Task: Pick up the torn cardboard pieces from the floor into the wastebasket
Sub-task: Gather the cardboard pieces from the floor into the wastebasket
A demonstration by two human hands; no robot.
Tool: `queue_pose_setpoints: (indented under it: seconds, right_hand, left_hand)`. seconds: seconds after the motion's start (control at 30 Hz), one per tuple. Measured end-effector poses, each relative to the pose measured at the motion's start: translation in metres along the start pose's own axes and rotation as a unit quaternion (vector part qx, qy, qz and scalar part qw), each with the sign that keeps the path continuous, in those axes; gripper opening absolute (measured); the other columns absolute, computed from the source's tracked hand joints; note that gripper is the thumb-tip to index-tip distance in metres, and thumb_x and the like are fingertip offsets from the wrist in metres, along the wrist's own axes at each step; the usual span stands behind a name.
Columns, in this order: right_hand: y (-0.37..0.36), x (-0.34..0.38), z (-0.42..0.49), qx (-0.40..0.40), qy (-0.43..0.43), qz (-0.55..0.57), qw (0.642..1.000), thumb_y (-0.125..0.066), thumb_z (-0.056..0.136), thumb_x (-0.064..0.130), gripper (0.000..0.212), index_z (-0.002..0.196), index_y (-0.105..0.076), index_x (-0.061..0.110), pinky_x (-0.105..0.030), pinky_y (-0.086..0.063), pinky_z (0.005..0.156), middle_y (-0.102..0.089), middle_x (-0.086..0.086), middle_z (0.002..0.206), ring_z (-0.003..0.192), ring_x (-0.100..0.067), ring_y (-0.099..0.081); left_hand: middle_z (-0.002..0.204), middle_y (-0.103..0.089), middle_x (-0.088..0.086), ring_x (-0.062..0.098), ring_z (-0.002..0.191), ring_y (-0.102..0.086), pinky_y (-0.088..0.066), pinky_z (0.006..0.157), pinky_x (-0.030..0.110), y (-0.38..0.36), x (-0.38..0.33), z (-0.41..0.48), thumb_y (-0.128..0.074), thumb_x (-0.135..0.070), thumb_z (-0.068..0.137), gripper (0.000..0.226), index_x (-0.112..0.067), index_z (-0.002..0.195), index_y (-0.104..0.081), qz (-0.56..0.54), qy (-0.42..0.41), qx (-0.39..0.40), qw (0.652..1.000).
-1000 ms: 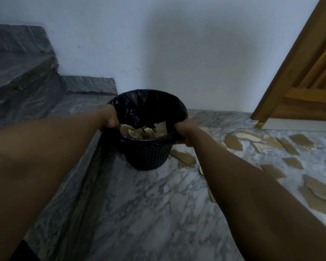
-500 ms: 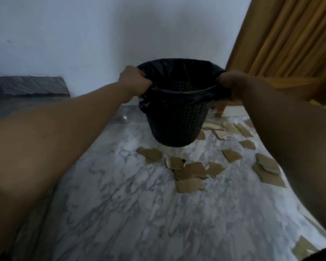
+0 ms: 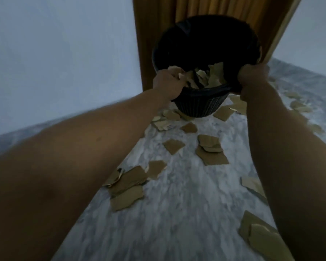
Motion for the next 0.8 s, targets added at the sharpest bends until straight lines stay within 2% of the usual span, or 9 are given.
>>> queue_pose_setpoints:
  seconds: [0.1, 0.17, 0.33, 0.37, 0.43, 0.5, 0.6, 0.73, 0.8]
  right_hand:
    - [0.028, -0.026, 0.037, -0.044, -0.014, -0.015, 0.999, -0.047, 0.093, 0.012, 0.05, 0.142, -0.045, 0.001, -0.039, -0.053, 0.097, -0.056, -0.019, 0.135, 0.122, -0.035, -0.058]
    - [0.05, -0.044, 0.06, -0.064, -0.038, -0.013, 0.997, -0.047, 0.096, 0.014, 0.051, 0.145, -0.04, 0.001, -0.028, -0.047, 0.093, -0.052, -0.018, 0.142, 0.128, -0.032, -0.054]
    - [0.098, -0.075, 0.095, -0.121, -0.101, -0.043, 0.987, -0.046, 0.087, 0.021, 0.058, 0.14, -0.047, 0.0, -0.04, -0.054, 0.096, -0.057, -0.017, 0.137, 0.122, -0.032, -0.059]
    - [0.105, -0.08, 0.1, -0.127, -0.104, -0.055, 0.985, -0.046, 0.086, 0.019, 0.057, 0.14, -0.048, 0.0, -0.043, -0.054, 0.098, -0.058, -0.017, 0.136, 0.122, -0.033, -0.059]
    - [0.115, -0.089, 0.109, -0.136, -0.106, -0.07, 0.983, -0.046, 0.084, 0.016, 0.057, 0.137, -0.05, -0.004, -0.051, -0.054, 0.097, -0.06, -0.018, 0.128, 0.12, -0.036, -0.06]
    - [0.123, -0.099, 0.113, -0.143, -0.114, -0.087, 0.979, -0.047, 0.088, 0.013, 0.045, 0.131, -0.054, -0.001, -0.053, -0.054, 0.097, -0.061, -0.018, 0.123, 0.119, -0.037, -0.061]
    - [0.133, -0.111, 0.106, -0.142, -0.157, -0.06, 0.976, -0.045, 0.093, 0.006, 0.021, 0.112, -0.051, 0.011, -0.056, -0.058, 0.087, -0.06, -0.013, 0.106, 0.106, -0.035, -0.065]
    - [0.142, -0.119, 0.085, -0.089, -0.171, -0.018, 0.981, -0.05, 0.101, 0.009, 0.014, 0.112, -0.057, 0.005, -0.043, -0.062, 0.054, -0.062, -0.012, 0.096, 0.089, -0.03, -0.069]
    - [0.143, -0.117, 0.071, -0.053, -0.164, 0.016, 0.985, -0.048, 0.106, 0.02, 0.021, 0.116, -0.057, 0.004, -0.041, -0.061, 0.053, -0.064, -0.01, 0.095, 0.083, -0.027, -0.068]
  left_hand:
    - [0.077, -0.057, 0.006, 0.025, 0.078, -0.061, -0.058, 0.075, 0.04, -0.06, -0.006, 0.023, -0.065, -0.014, 0.091, 0.02, -0.016, 0.073, -0.058, -0.011, 0.032, 0.03, 0.999]
    - [0.086, -0.054, 0.001, 0.025, 0.089, -0.06, -0.059, 0.084, 0.041, -0.092, -0.017, 0.03, -0.063, -0.006, 0.093, 0.01, -0.015, 0.089, -0.06, -0.027, 0.045, 0.054, 0.997]
    - [0.111, -0.053, 0.006, 0.025, 0.103, -0.061, -0.059, 0.085, 0.04, -0.164, -0.027, 0.05, -0.066, -0.011, 0.092, 0.041, -0.007, 0.131, -0.056, -0.044, 0.067, 0.14, 0.987]
    - [0.11, -0.055, 0.006, 0.024, 0.101, -0.061, -0.059, 0.084, 0.041, -0.176, -0.024, 0.054, -0.068, -0.013, 0.091, 0.037, -0.007, 0.126, -0.059, -0.048, 0.066, 0.153, 0.985]
    - [0.096, -0.059, 0.004, 0.024, 0.095, -0.063, -0.06, 0.084, 0.042, -0.193, -0.018, 0.061, -0.071, -0.017, 0.088, 0.013, -0.012, 0.099, -0.066, -0.04, 0.046, 0.155, 0.986]
    - [0.096, -0.06, 0.003, 0.023, 0.099, -0.064, -0.059, 0.085, 0.039, -0.207, -0.011, 0.07, -0.074, -0.021, 0.085, 0.021, -0.011, 0.102, -0.068, -0.03, 0.031, 0.161, 0.986]
    - [0.114, -0.062, 0.004, 0.022, 0.105, -0.062, -0.058, 0.087, 0.035, -0.224, -0.01, 0.075, -0.076, -0.032, 0.082, 0.048, -0.011, 0.123, -0.063, 0.001, -0.004, 0.176, 0.984]
    - [0.127, -0.058, 0.005, 0.024, 0.111, -0.059, -0.055, 0.092, 0.036, -0.236, -0.018, 0.073, -0.068, -0.037, 0.09, 0.047, -0.016, 0.131, -0.056, 0.045, -0.056, 0.191, 0.979]
    - [0.136, -0.053, 0.004, 0.025, 0.119, -0.055, -0.051, 0.096, 0.033, -0.233, -0.02, 0.069, -0.062, -0.037, 0.095, 0.051, -0.019, 0.139, -0.047, 0.055, -0.074, 0.209, 0.974]
Point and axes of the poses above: each hand's wrist, its own z-axis towards the middle knuckle, its own y-axis out of the back of the hand, x = y × z, the point moved 4 cm from there along z, towards the middle knuckle
